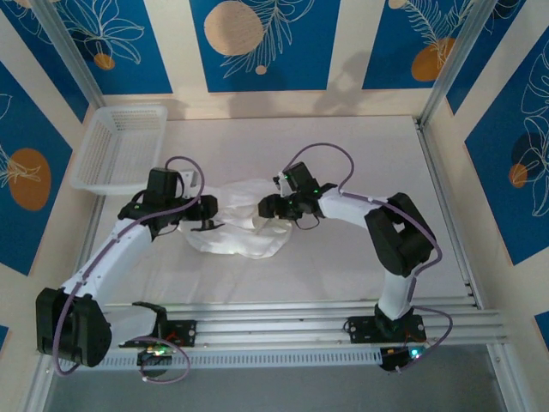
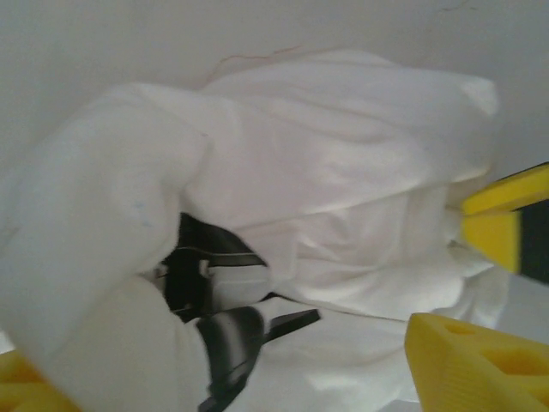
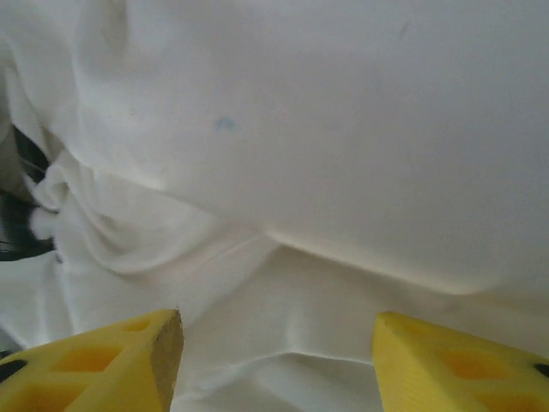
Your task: Fold the inside-out t-shirt
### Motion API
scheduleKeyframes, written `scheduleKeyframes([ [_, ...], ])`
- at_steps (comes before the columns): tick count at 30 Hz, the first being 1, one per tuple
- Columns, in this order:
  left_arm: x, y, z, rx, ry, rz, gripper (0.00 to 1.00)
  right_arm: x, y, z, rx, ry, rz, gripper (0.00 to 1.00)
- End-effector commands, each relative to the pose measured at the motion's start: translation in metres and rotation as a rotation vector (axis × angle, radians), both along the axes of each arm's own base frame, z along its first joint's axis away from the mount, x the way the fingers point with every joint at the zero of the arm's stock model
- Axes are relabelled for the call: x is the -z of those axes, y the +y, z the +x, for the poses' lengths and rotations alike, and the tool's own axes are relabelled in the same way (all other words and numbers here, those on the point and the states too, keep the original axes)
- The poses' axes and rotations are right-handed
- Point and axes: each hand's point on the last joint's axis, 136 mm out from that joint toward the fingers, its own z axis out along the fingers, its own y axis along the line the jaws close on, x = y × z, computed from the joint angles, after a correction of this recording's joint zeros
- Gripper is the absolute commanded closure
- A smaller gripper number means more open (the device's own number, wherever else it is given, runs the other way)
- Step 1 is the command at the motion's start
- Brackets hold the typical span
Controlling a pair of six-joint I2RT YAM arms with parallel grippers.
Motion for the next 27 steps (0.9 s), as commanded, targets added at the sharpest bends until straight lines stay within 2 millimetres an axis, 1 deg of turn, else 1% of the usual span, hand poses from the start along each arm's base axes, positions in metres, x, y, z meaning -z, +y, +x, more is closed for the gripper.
scheduleKeyframes([
  [1, -0.004, -0.005, 0.000, 0.022, 0.000, 0.014, 0.19, -0.023, 0.041, -0.024, 0.024, 0.195, 0.238, 0.36],
  [3, 0.001, -0.004, 0.001, 0.009, 0.016, 0.017, 0.15, -0.025, 0.050, -0.034, -0.004, 0.209, 0.258, 0.35],
  [6, 0.002, 0.000, 0.003, -0.021, 0.025, 0.020, 0.10, -0.019, 0.057, -0.043, -0.032, 0.213, 0.229, 0.34],
  [8, 0.000, 0.002, 0.004, -0.040, 0.020, 0.021, 0.09, -0.013, 0.061, -0.043, -0.041, 0.221, 0.218, 0.38],
  [9, -0.001, 0.003, 0.005, -0.051, 0.018, 0.024, 0.09, -0.012, 0.063, -0.041, -0.044, 0.218, 0.217, 0.45],
  [10, -0.002, 0.005, 0.006, -0.059, 0.013, 0.026, 0.08, -0.011, 0.064, -0.039, -0.043, 0.217, 0.215, 0.57],
  [11, -0.002, 0.007, 0.006, -0.071, 0.011, 0.035, 0.09, -0.014, 0.063, -0.037, -0.046, 0.207, 0.216, 0.77],
  [12, -0.001, 0.012, 0.006, -0.089, 0.017, 0.051, 0.09, -0.022, 0.061, -0.034, -0.048, 0.194, 0.224, 0.93],
  [13, 0.001, 0.018, 0.006, -0.117, 0.029, 0.074, 0.09, -0.037, 0.059, -0.032, -0.060, 0.166, 0.246, 1.00],
  [14, 0.005, 0.025, 0.005, -0.141, 0.043, 0.094, 0.08, -0.052, 0.058, -0.031, -0.072, 0.134, 0.270, 1.00],
  [15, 0.009, 0.031, 0.004, -0.162, 0.057, 0.108, 0.11, -0.081, 0.054, -0.030, -0.095, 0.071, 0.318, 1.00],
  [16, 0.015, 0.035, 0.004, -0.175, 0.075, 0.111, 0.20, -0.108, 0.049, -0.030, -0.117, 0.014, 0.364, 1.00],
  [17, 0.022, 0.038, 0.004, -0.182, 0.095, 0.107, 0.33, -0.133, 0.043, -0.030, -0.136, -0.037, 0.408, 1.00],
  [18, 0.029, 0.039, 0.004, -0.183, 0.116, 0.094, 0.62, -0.160, 0.036, -0.032, -0.158, -0.088, 0.455, 1.00],
  [19, 0.035, 0.040, 0.003, -0.185, 0.137, 0.082, 0.87, -0.180, 0.029, -0.034, -0.172, -0.125, 0.491, 1.00],
  [20, 0.042, 0.041, 0.003, -0.194, 0.157, 0.067, 1.00, -0.202, 0.021, -0.036, -0.189, -0.168, 0.531, 1.00],
  [21, 0.047, 0.043, 0.004, -0.206, 0.169, 0.056, 1.00, -0.220, 0.013, -0.038, -0.202, -0.197, 0.563, 1.00],
  [23, 0.053, 0.047, 0.004, -0.238, 0.177, 0.042, 1.00, -0.243, -0.003, -0.038, -0.181, -0.226, 0.599, 1.00],
  [25, 0.055, 0.052, 0.004, -0.268, 0.174, 0.038, 1.00, -0.261, -0.016, -0.037, -0.158, -0.247, 0.625, 1.00],
  [27, 0.053, 0.057, 0.005, -0.287, 0.164, 0.040, 1.00, -0.280, -0.026, -0.040, -0.163, -0.297, 0.644, 1.00],
])
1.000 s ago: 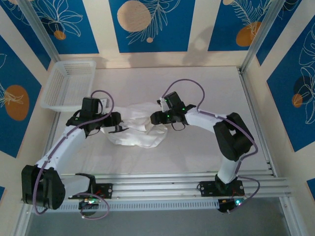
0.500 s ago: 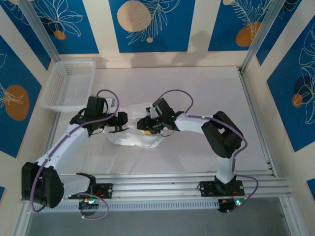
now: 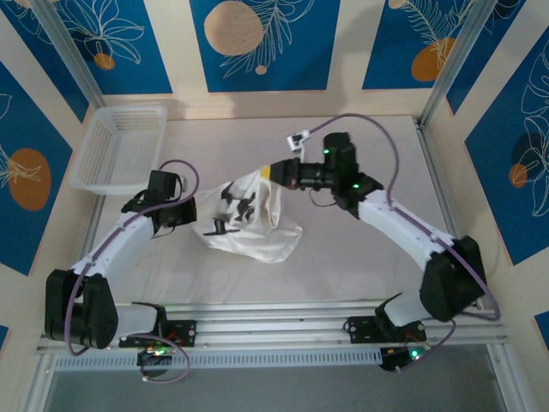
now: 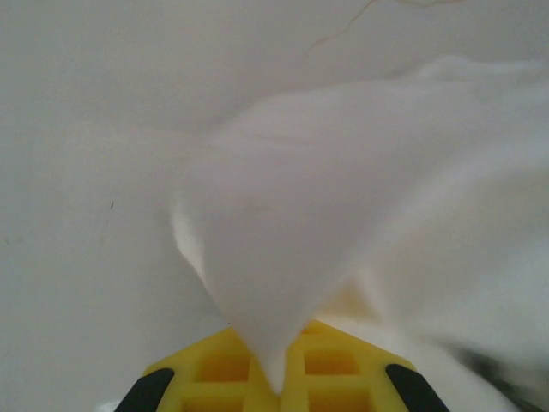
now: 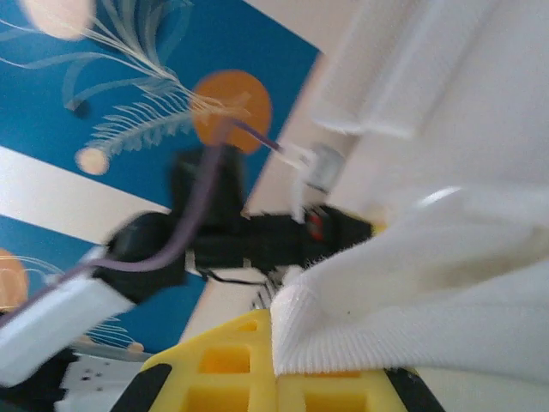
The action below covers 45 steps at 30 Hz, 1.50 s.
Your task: Fold the inside-out t-shirt
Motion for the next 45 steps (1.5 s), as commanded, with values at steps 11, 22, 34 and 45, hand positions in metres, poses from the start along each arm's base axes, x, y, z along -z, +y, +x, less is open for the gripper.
scheduleKeyframes([
  [11, -0.052, 0.024, 0.004, -0.080, -0.173, 0.003, 0.48, -0.053, -0.037, -0.010, 0.010, -0.039, 0.071, 1.00],
  [22, -0.149, -0.028, -0.001, 0.158, -0.437, -0.189, 0.37, 0.060, 0.028, -0.096, -0.331, 0.071, -0.274, 1.00],
  [34, -0.139, -0.096, -0.015, 0.454, -0.381, -0.221, 0.34, 0.124, -0.029, -0.037, 0.121, 0.162, -0.433, 0.48],
  [45, -0.031, -0.131, -0.022, 0.473, -0.060, 0.025, 0.29, 0.231, -0.006, -0.009, 0.130, 0.215, -0.847, 0.29],
])
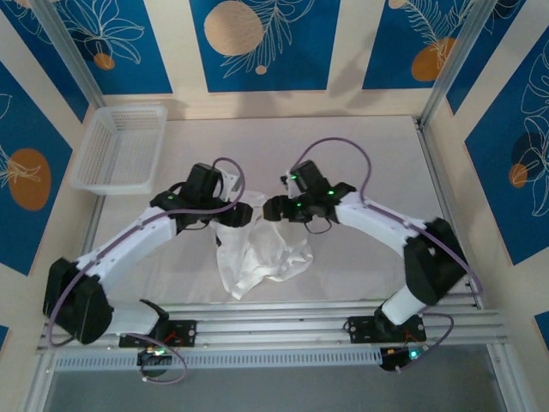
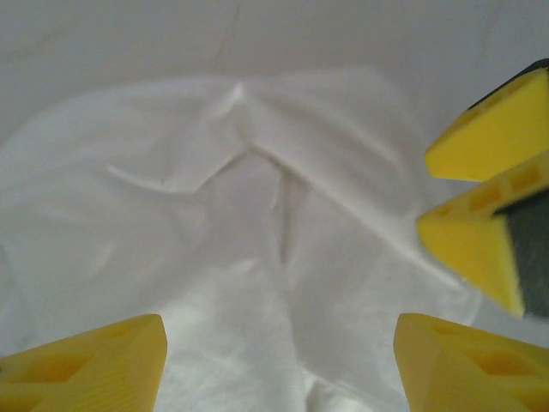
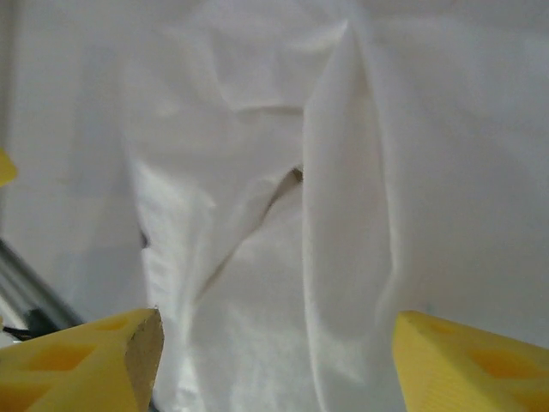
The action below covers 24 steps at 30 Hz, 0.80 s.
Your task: Fold the inside-out t-shirt
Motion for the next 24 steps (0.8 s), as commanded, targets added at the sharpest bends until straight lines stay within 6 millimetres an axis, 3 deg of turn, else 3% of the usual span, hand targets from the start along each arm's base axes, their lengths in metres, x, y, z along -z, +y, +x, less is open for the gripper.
scheduleKeyframes([
  [1, 0.025, 0.011, 0.000, -0.075, 0.052, 0.062, 0.28, 0.030, 0.000, 0.007, 0.002, 0.001, -0.159, 0.33],
  [3, 0.032, 0.001, -0.002, -0.058, 0.088, 0.016, 0.28, 0.040, -0.010, 0.020, 0.044, -0.021, -0.241, 0.59],
  [5, 0.040, -0.010, -0.004, -0.031, 0.132, -0.022, 0.27, 0.028, -0.011, 0.026, 0.052, -0.043, -0.226, 0.94],
  [6, 0.044, -0.012, -0.003, -0.029, 0.148, -0.024, 0.26, 0.017, -0.005, 0.025, 0.028, -0.067, -0.180, 1.00],
  [12, 0.058, -0.013, 0.018, -0.077, 0.165, 0.006, 0.19, -0.059, 0.035, -0.021, -0.235, -0.115, 0.240, 1.00],
  [20, 0.073, -0.017, 0.053, -0.129, 0.131, 0.063, 0.18, -0.118, 0.035, -0.050, -0.304, -0.153, 0.510, 1.00],
  [22, 0.077, -0.016, 0.059, -0.139, 0.123, 0.078, 0.24, -0.128, 0.032, -0.047, -0.287, -0.159, 0.531, 1.00],
  [24, 0.079, -0.013, 0.062, -0.149, 0.109, 0.090, 0.48, -0.137, 0.024, -0.039, -0.238, -0.171, 0.542, 1.00],
])
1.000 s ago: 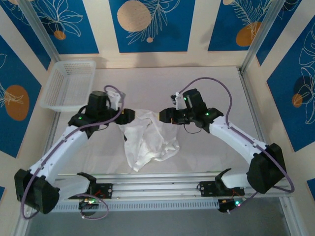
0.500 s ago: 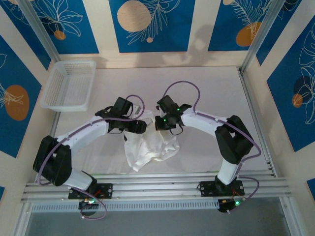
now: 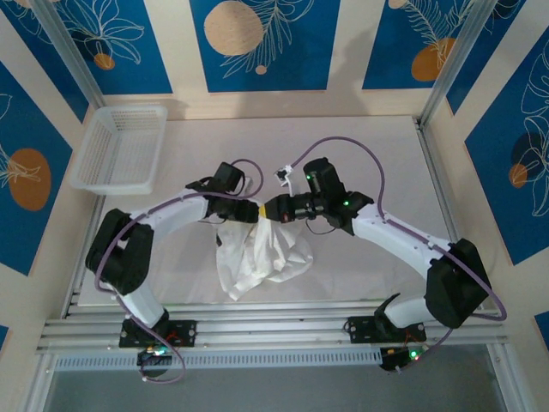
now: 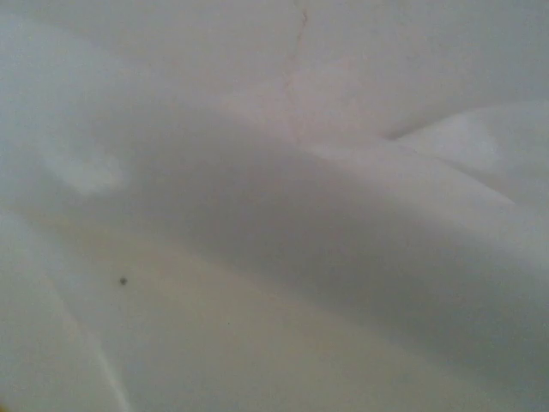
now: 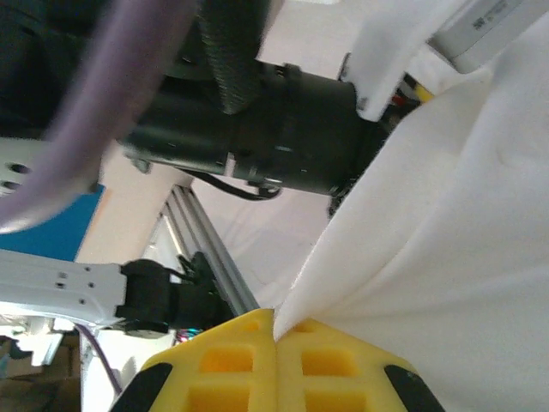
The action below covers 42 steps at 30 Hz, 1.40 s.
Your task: Fold the inside-out t-shirt
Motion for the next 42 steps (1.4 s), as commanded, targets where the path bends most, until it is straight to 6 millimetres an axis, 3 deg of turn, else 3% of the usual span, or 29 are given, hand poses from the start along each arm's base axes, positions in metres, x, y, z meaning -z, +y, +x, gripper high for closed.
scheduleKeyframes([
  [1, -0.007, 0.007, 0.017, -0.035, -0.061, 0.019, 0.66, -0.037, -0.008, 0.004, 0.026, -0.017, 0.108, 1.00],
  [2, -0.014, 0.007, 0.016, -0.036, -0.072, -0.011, 0.94, -0.036, -0.018, 0.013, 0.079, -0.004, 0.098, 1.00],
  [3, -0.026, 0.005, 0.014, -0.028, -0.084, -0.061, 1.00, -0.030, -0.031, 0.024, 0.144, 0.014, 0.078, 1.00],
  [4, -0.044, 0.001, 0.010, -0.007, -0.097, -0.130, 1.00, -0.022, -0.045, 0.034, 0.209, 0.034, 0.050, 1.00],
  [6, -0.104, -0.017, -0.009, 0.086, -0.131, -0.335, 1.00, 0.005, -0.083, 0.058, 0.350, 0.070, -0.014, 1.00],
  [9, -0.187, -0.030, -0.039, 0.206, -0.197, -0.532, 1.00, 0.075, -0.127, 0.085, 0.450, 0.026, -0.210, 1.00],
  [11, -0.217, -0.027, -0.048, 0.221, -0.210, -0.578, 1.00, 0.109, -0.131, 0.087, 0.401, 0.050, -0.320, 1.00],
  [13, -0.231, -0.024, -0.052, 0.226, -0.215, -0.601, 1.00, 0.111, -0.121, 0.084, 0.344, 0.114, -0.309, 1.00],
  [15, -0.230, -0.021, -0.053, 0.212, -0.207, -0.600, 1.00, 0.095, -0.111, 0.083, 0.340, 0.119, -0.255, 0.89],
  [19, -0.211, -0.020, -0.049, 0.169, -0.154, -0.599, 1.00, 0.034, -0.114, 0.078, 0.447, -0.076, -0.185, 0.59],
  [21, -0.204, -0.021, -0.048, 0.152, -0.133, -0.602, 1.00, 0.005, -0.112, 0.067, 0.480, -0.274, -0.162, 0.54],
  [25, -0.202, -0.019, -0.044, 0.138, -0.127, -0.584, 1.00, -0.040, -0.076, 0.026, 0.356, -0.656, -0.096, 0.49],
  [28, -0.204, -0.020, -0.042, 0.135, -0.130, -0.583, 1.00, -0.046, -0.046, 0.012, 0.259, -0.679, -0.090, 0.54],
  [31, -0.206, -0.023, -0.042, 0.143, -0.120, -0.600, 1.00, -0.029, -0.023, 0.021, 0.221, -0.689, -0.176, 0.36],
  [33, -0.209, -0.023, -0.045, 0.149, -0.119, -0.612, 1.00, -0.016, -0.022, 0.043, 0.276, -0.716, -0.277, 0.27],
  [36, -0.214, -0.021, -0.048, 0.151, -0.134, -0.607, 1.00, 0.011, -0.037, 0.079, 0.393, -0.732, -0.443, 0.33],
  [38, -0.216, -0.018, -0.050, 0.149, -0.141, -0.593, 1.00, 0.028, -0.035, 0.083, 0.358, -0.710, -0.499, 0.43],
  [40, -0.218, -0.014, -0.052, 0.143, -0.152, -0.582, 1.00, 0.036, -0.021, 0.073, 0.246, -0.680, -0.480, 0.64],
  [42, -0.215, -0.005, -0.047, 0.117, -0.163, -0.562, 1.00, 0.026, 0.003, 0.041, 0.064, -0.630, -0.326, 0.89],
])
